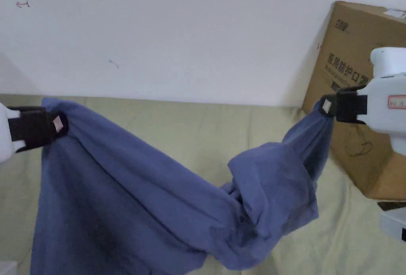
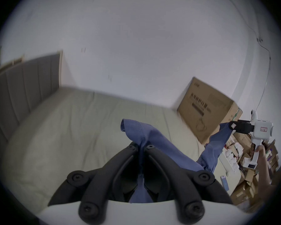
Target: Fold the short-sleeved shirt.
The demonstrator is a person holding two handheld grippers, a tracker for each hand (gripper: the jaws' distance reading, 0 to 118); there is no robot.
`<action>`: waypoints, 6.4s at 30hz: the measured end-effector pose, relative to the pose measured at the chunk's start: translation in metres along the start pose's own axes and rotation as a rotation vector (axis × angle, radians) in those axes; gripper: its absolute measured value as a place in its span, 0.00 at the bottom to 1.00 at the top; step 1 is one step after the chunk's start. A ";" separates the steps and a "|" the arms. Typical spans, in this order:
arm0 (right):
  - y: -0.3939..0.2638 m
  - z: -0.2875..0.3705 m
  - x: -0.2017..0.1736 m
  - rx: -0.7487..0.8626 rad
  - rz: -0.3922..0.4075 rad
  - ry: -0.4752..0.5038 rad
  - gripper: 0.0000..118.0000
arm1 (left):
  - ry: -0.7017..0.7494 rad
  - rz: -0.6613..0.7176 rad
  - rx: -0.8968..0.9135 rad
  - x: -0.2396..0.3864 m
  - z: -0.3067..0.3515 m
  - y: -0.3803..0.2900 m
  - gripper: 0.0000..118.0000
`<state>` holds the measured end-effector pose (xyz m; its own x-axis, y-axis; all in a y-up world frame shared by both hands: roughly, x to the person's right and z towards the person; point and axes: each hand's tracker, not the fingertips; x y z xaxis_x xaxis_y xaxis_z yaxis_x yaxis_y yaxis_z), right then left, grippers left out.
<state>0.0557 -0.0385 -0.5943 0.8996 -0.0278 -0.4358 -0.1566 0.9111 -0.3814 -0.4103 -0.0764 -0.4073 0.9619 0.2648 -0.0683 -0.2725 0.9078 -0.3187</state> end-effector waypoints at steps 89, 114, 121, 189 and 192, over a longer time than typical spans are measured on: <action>-0.419 0.098 0.067 -0.696 -0.460 -0.350 0.00 | 0.394 0.416 -0.627 -0.136 0.114 -0.309 0.32; -0.381 0.156 -0.042 -0.528 -0.409 -0.204 0.00 | 0.049 0.301 -0.251 -0.016 0.077 -0.203 0.00; -0.360 0.149 -0.023 -0.520 -0.478 -0.247 0.00 | 0.019 0.041 -0.318 -0.011 -0.074 -0.172 0.82; -0.137 0.167 0.065 0.072 -0.496 -0.126 0.01 | -0.259 0.221 -0.019 -0.009 0.020 0.001 0.03; -0.075 0.156 0.065 0.133 -0.417 -0.096 0.01 | -0.188 0.138 0.103 -0.001 0.028 0.049 0.03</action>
<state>0.1894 -0.0440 -0.4670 0.9096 -0.3710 -0.1872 0.2752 0.8754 -0.3975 -0.4254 -0.0227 -0.3961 0.8969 0.4357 0.0755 -0.4112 0.8846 -0.2198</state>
